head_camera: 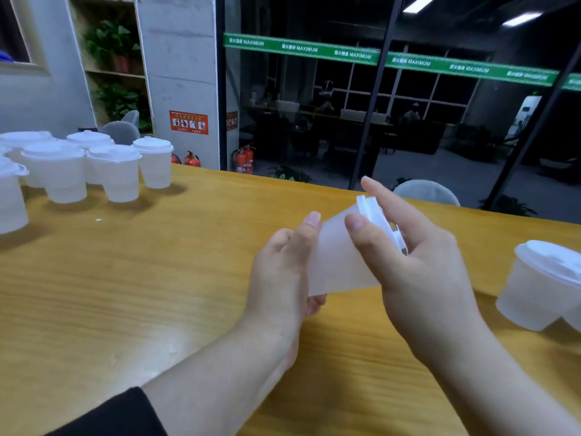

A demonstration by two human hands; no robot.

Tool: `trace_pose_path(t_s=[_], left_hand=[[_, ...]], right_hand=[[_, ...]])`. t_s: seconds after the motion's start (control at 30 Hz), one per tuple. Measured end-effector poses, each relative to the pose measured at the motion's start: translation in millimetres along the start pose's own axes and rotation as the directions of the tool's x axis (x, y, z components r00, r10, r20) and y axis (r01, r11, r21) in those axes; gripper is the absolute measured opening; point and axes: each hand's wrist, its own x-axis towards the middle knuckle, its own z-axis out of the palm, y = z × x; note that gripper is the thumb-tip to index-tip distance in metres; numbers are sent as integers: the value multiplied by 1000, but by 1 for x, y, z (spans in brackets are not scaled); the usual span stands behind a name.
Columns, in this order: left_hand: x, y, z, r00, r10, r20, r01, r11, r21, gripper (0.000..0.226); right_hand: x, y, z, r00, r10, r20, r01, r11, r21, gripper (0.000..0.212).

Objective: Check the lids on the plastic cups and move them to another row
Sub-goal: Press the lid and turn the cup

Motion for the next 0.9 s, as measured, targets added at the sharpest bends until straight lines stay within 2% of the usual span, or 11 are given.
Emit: trace_pose_path(t_s=[0.1, 0.2, 0.27, 0.37, 0.4, 0.5, 0.6, 0.67, 0.73, 0.8, 0.9], left_hand=[[1, 2, -2, 1000, 10, 26, -11, 1000, 24, 66], [0, 4, -7, 991, -81, 104, 95, 986, -136, 75], [-1, 5, -9, 988, -120, 101, 142, 961, -239, 79], [-11, 10, -5, 988, -138, 68, 151, 954, -258, 72], [-16, 13, -2, 991, -129, 28, 132, 966, -224, 68], [-37, 31, 17, 993, 0, -116, 3, 1000, 22, 64], [-63, 69, 43, 966, 256, -32, -238, 930, 279, 63], [-75, 100, 61, 917, 384, 107, -391, 815, 427, 52], [-83, 131, 79, 850, 449, 277, -518, 611, 599, 37], [-99, 159, 102, 791, 422, 442, -594, 358, 721, 34], [-138, 185, 139, 717, 265, 644, -663, -23, 748, 39]], right_hand=[[3, 4, 1, 999, 44, -14, -43, 999, 33, 69], [5, 3, 1, 993, 107, 54, -105, 994, -37, 71], [-1, 3, -1, 989, 100, 111, -89, 991, -99, 60], [-13, -6, -11, 986, 97, 137, -83, 991, -105, 34], [-16, -12, -16, 986, 110, 122, -99, 991, -95, 23], [-28, -29, -34, 992, 108, 72, -108, 994, 1, 15], [-47, -53, -52, 993, 116, 7, -115, 977, 181, 33], [-63, -67, -67, 985, 173, -21, -154, 921, 359, 36], [-77, -80, -79, 972, 235, -6, -189, 798, 572, 36], [-93, -88, -89, 955, 294, 30, -215, 620, 755, 41], [-114, -95, -92, 915, 371, 160, -263, 248, 932, 49]])
